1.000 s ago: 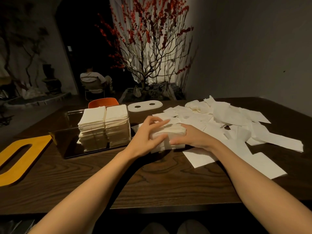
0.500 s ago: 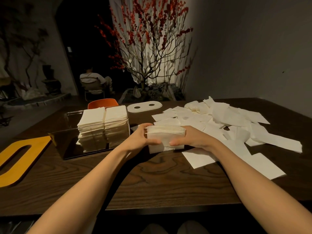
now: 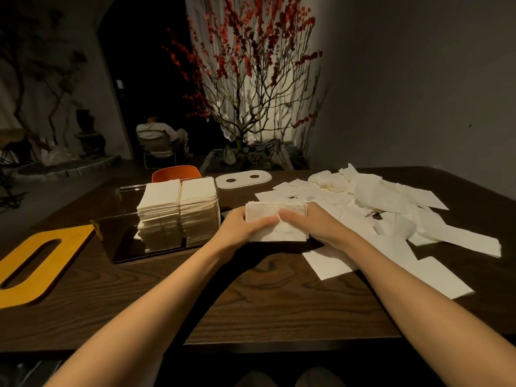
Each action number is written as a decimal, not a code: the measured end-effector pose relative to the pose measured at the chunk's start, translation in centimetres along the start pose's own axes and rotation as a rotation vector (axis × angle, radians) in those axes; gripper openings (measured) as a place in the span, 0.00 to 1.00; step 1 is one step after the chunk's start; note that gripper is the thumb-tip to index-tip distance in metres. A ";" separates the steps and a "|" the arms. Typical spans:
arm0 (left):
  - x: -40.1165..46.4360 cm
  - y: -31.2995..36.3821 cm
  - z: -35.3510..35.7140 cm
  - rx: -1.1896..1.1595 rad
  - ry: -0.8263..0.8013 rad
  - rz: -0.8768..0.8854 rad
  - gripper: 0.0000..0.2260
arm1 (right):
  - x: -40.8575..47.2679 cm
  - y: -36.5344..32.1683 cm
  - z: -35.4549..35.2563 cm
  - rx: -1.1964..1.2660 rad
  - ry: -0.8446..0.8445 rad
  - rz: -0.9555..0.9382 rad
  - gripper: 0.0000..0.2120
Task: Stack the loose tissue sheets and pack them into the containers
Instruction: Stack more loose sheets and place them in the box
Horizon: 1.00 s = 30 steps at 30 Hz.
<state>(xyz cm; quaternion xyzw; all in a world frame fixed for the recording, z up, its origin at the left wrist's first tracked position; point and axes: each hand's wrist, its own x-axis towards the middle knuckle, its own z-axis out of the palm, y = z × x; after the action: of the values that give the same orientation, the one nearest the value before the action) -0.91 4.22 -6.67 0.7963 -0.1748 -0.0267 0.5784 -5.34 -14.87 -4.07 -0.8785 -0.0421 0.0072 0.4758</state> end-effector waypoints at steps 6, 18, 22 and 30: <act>-0.5 3.4 -0.4 -0.125 0.117 -0.102 0.16 | 1.9 -2.6 1.0 0.119 0.122 -0.007 0.30; -1.6 7.9 -8.4 0.091 0.295 -0.368 0.30 | 3.2 -9.9 4.1 0.076 0.146 -0.073 0.26; -2.2 8.2 -12.0 0.131 0.341 -0.400 0.25 | 3.6 -11.9 6.1 0.102 0.063 -0.113 0.19; -4.5 7.1 -17.1 0.002 0.414 -0.376 0.20 | 5.6 -15.7 10.6 -0.039 0.025 -0.162 0.20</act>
<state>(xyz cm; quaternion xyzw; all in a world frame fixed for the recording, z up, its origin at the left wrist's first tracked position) -2.71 19.30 4.85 0.8038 0.0979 0.0298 0.5860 -1.35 2.99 3.44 -0.8814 -0.1070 -0.0433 0.4580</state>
